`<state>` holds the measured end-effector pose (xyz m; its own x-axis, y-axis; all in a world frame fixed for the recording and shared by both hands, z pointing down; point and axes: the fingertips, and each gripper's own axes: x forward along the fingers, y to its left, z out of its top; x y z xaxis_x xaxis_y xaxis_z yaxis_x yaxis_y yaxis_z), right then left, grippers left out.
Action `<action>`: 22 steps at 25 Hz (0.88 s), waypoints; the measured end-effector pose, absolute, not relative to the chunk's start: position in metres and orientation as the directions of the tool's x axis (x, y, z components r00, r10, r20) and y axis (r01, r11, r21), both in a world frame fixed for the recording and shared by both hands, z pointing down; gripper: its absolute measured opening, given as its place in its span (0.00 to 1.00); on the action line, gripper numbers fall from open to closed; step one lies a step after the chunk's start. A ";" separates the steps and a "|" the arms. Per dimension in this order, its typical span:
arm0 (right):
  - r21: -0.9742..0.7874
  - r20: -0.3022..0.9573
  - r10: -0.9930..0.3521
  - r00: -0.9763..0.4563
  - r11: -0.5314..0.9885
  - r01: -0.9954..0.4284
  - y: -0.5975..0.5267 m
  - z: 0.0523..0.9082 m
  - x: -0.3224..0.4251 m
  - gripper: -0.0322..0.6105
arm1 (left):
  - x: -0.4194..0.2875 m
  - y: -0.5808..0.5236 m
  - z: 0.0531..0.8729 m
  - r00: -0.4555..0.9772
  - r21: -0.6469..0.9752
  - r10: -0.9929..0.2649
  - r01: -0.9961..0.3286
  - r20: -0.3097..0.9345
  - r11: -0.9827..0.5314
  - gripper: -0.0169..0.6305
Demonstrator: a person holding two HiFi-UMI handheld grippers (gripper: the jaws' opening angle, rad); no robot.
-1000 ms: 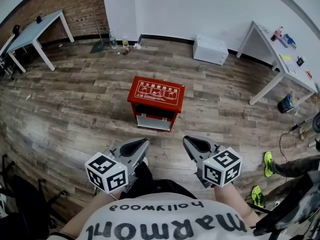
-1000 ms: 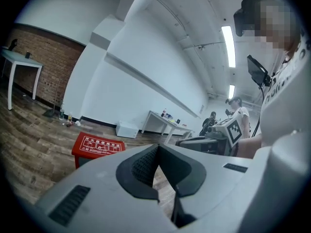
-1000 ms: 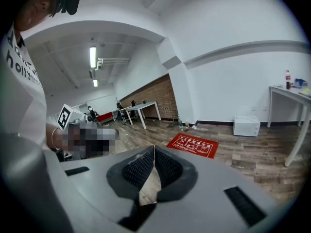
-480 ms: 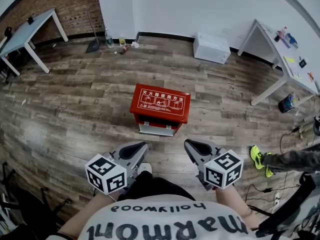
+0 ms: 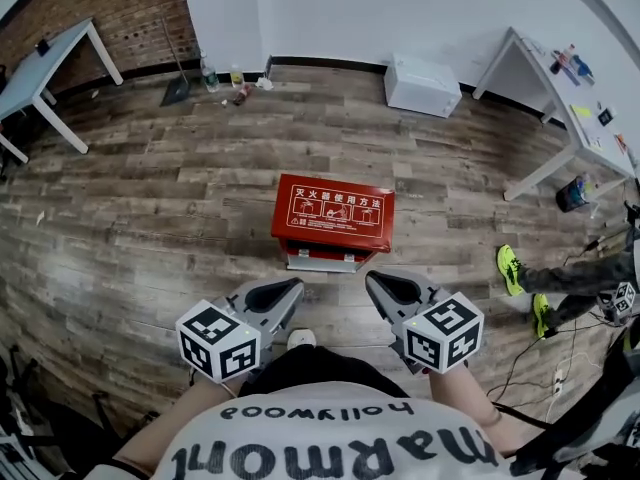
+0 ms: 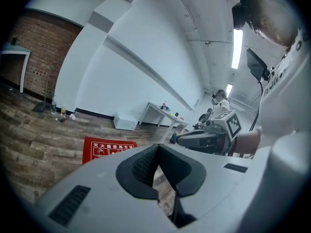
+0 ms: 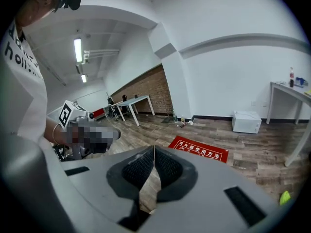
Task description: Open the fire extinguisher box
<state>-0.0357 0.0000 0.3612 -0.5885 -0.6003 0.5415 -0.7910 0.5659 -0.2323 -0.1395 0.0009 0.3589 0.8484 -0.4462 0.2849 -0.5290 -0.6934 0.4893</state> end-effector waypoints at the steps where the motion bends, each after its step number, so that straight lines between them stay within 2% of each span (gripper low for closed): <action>1: -0.224 0.549 -0.600 -0.582 0.566 -0.794 -0.002 0.363 -0.038 0.07 | -0.140 -0.002 0.361 0.853 0.493 -0.438 -0.521 0.283 -0.696 0.04; 10: -0.193 0.570 -0.622 -0.537 0.533 -0.823 -0.017 0.366 -0.033 0.06 | -0.147 -0.012 0.391 0.854 0.539 -0.414 -0.520 0.315 -0.663 0.03; 16: -0.253 0.493 -0.630 -0.600 0.556 -0.792 -0.043 0.360 -0.029 0.06 | -0.140 -0.023 0.378 0.873 0.558 -0.449 -0.472 0.189 -0.682 0.03; 22: -0.288 0.490 -0.593 -0.639 0.581 -0.761 -0.064 0.366 -0.019 0.06 | -0.124 -0.033 0.381 0.855 0.550 -0.480 -0.502 0.198 -0.667 0.03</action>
